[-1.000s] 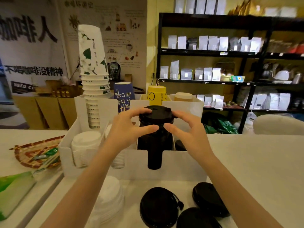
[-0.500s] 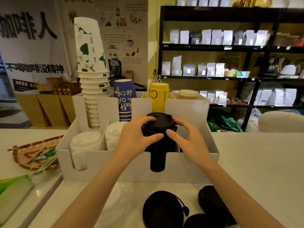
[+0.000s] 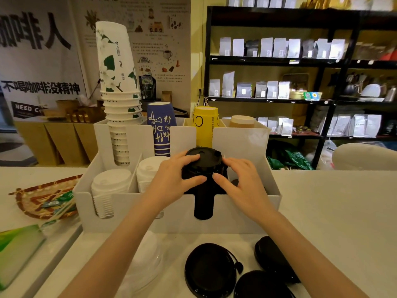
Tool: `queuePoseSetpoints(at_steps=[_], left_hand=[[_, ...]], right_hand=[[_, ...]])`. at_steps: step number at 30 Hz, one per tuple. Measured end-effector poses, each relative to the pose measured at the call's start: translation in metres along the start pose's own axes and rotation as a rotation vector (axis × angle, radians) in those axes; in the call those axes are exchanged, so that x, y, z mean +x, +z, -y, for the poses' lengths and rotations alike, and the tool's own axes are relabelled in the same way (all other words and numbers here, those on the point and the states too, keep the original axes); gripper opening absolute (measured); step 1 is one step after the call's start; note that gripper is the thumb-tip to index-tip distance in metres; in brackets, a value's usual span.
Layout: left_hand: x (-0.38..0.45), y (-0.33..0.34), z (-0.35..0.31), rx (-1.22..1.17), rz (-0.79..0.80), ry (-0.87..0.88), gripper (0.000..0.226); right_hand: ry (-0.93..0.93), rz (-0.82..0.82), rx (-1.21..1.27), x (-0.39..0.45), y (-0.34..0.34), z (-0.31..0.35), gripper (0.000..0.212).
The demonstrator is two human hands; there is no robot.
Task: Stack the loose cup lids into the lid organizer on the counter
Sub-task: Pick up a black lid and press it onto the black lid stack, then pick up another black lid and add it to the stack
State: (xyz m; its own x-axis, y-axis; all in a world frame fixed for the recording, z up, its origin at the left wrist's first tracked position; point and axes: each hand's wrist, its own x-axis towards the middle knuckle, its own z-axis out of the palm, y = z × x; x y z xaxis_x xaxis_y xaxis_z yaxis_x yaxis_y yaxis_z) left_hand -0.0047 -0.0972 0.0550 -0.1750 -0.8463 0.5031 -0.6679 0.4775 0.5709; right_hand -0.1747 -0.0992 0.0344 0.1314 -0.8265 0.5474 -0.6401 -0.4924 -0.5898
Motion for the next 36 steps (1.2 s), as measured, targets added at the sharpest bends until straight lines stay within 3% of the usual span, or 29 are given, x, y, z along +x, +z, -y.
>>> queuePoseSetpoints(at_steps=[4, 8, 15, 20, 25, 29, 33, 36], left_hand=[[-0.005, 0.002, 0.000, 0.051, -0.009, 0.038, 0.057], [-0.005, 0.005, 0.000, 0.132, -0.038, -0.012, 0.059], [-0.017, 0.016, -0.002, 0.205, -0.039, 0.003, 0.067], [-0.046, 0.020, -0.007, 0.186, 0.033, 0.062, 0.075], [-0.099, 0.026, -0.005, 0.067, 0.184, 0.124, 0.069], [-0.124, 0.034, 0.002, 0.057, 0.369, 0.017, 0.073], [-0.128, 0.034, 0.005, 0.194, 0.565, -0.082, 0.088], [-0.125, 0.030, -0.002, 0.212, 0.603, -0.058, 0.077]], right_hand=[[0.008, 0.072, 0.081, -0.026, -0.015, 0.008, 0.065], [-0.044, 0.183, 0.080, -0.070, -0.024, 0.012, 0.060], [-0.026, 0.584, -0.272, -0.113, -0.015, 0.001, 0.069], [-0.033, 0.619, -0.364, -0.117, -0.011, 0.001, 0.074], [-0.035, 0.622, -0.385, -0.119, -0.008, -0.001, 0.071], [-0.026, 0.615, -0.323, -0.121, -0.007, 0.001, 0.065], [-0.031, 0.619, -0.319, -0.122, -0.008, 0.003, 0.065], [-0.015, 0.635, -0.316, -0.121, -0.007, 0.002, 0.064]])
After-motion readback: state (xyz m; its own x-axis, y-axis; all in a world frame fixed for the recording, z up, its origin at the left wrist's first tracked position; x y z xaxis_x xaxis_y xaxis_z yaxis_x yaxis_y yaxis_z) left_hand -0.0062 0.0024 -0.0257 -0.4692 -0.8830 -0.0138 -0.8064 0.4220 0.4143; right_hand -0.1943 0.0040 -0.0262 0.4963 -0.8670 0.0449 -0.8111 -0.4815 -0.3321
